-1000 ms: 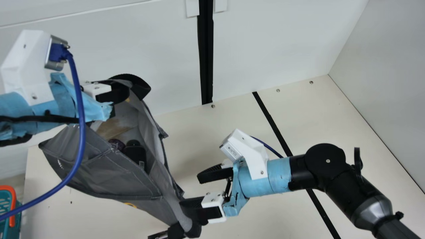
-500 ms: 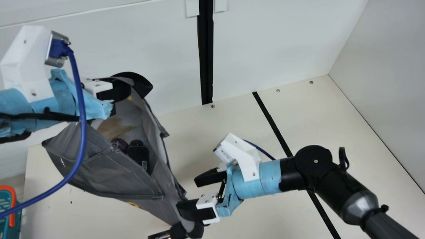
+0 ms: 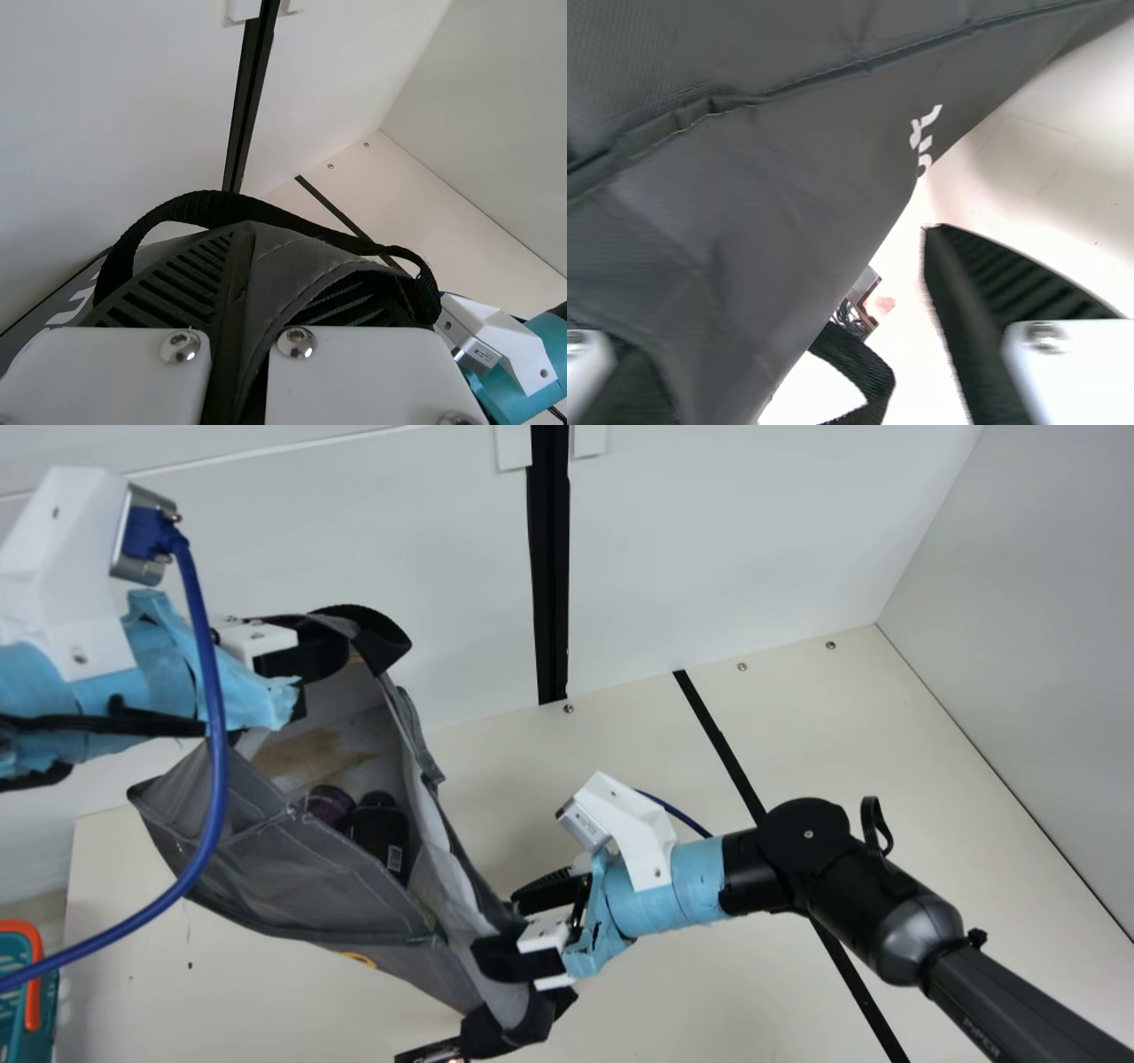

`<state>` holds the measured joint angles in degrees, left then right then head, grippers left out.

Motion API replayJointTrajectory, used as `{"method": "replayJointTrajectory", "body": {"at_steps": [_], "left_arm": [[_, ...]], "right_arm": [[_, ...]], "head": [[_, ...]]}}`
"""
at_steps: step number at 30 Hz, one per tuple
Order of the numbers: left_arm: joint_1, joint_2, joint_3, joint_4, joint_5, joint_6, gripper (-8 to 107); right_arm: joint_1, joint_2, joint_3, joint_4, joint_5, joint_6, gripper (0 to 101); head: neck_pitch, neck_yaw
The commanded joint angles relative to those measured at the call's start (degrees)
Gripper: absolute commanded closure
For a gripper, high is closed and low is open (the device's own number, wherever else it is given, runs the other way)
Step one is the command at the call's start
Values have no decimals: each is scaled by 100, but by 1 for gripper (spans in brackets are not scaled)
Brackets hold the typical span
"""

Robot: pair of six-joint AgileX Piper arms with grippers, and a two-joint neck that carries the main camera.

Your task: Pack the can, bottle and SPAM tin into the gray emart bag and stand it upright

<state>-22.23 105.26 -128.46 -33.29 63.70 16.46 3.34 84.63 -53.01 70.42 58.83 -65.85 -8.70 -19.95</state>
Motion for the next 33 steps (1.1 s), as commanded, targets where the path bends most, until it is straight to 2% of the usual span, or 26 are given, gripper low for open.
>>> {"method": "replayJointTrajectory", "body": {"at_steps": [1, 7, 8, 14, 18, 22, 33], "left_arm": [[0, 9, -30, 8, 0, -8, 107], [17, 14, -29, 2, -22, -13, 107], [24, 11, -22, -1, -29, -12, 107], [76, -47, 85, -27, -93, 5, 107], [132, -132, 213, -74, -178, 17, 107], [200, -230, 342, -138, -266, 35, 107], [413, -535, 613, -333, -416, 101, 107]], "right_arm": [[-38, 14, -16, 61, 73, 1, 60], [-247, -7, -14, 394, 413, 64, 100], [-293, -23, -4, 485, 489, 89, 101], [-662, -158, 79, 1202, 1107, 335, 101], [-486, -294, 161, 1857, 1107, 569, 101], [-380, -515, 153, 2260, 1107, 824, 101], [-416, -1139, -94, 2740, 1107, 1502, 101]], "head": [[-130, -5], [-130, -5], [-130, -5], [-130, -5], [-130, -5], [-130, -5], [-130, -5]]}}
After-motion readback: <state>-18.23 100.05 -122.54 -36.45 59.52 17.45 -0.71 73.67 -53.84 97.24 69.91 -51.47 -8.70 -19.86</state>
